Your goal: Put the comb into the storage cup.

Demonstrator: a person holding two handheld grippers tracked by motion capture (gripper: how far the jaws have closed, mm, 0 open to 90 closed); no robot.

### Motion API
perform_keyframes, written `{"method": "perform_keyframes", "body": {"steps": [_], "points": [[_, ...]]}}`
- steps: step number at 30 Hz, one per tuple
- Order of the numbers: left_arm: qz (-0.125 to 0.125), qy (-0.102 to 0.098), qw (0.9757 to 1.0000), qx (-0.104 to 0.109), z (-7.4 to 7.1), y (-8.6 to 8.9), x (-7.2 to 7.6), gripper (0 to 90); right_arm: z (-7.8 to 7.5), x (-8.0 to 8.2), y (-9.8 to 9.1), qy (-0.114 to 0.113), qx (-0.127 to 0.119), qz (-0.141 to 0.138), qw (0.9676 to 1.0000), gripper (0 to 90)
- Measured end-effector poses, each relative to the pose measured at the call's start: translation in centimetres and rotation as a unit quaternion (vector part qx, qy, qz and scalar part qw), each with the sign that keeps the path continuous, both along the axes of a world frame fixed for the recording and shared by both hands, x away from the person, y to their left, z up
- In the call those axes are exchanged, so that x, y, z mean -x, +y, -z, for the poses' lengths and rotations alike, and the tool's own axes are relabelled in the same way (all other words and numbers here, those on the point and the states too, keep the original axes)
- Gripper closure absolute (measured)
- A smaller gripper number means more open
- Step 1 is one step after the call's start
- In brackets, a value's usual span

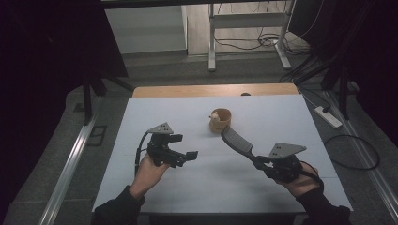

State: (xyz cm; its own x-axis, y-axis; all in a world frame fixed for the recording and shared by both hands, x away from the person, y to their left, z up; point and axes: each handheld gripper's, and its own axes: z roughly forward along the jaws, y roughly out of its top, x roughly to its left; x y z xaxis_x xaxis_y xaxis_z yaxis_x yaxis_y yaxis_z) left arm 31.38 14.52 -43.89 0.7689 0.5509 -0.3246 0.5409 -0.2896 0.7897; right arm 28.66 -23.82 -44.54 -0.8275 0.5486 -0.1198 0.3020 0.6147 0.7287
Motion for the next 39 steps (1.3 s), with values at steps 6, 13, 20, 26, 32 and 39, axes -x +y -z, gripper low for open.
{"method": "perform_keyframes", "body": {"steps": [6,13,20,26,32,39], "points": [[0.01,0.011,0.9998,0.01,0.0,-0.4,-0.6,0.0,0.0,0.1,0.6,-0.004,-0.002,-0.005,1.0,72.6],[0.024,0.021,0.9992,0.023,-0.1,-1.0,-1.2,0.0,-0.1,0.1,1.3,-0.014,-0.002,-0.011,0.9998,72.7],[0.036,0.033,0.9982,0.034,0.0,-1.6,-1.7,0.0,-0.2,0.2,1.8,-0.023,-0.005,-0.015,0.9996,72.6],[0.046,0.044,0.997,0.045,0.0,-2.2,-2.3,0.0,-0.3,0.3,2.3,-0.026,-0.008,-0.021,0.9994,72.6],[0.05,0.055,0.9956,0.056,0.0,-2.6,-2.7,0.0,-0.3,0.4,2.6,-0.028,-0.01,-0.027,0.9992,72.6],[0.062,0.065,0.9937,0.066,0.1,-3.2,-3.1,0.0,-0.3,0.5,3.1,-0.032,-0.016,-0.032,0.9989,72.6]]}}
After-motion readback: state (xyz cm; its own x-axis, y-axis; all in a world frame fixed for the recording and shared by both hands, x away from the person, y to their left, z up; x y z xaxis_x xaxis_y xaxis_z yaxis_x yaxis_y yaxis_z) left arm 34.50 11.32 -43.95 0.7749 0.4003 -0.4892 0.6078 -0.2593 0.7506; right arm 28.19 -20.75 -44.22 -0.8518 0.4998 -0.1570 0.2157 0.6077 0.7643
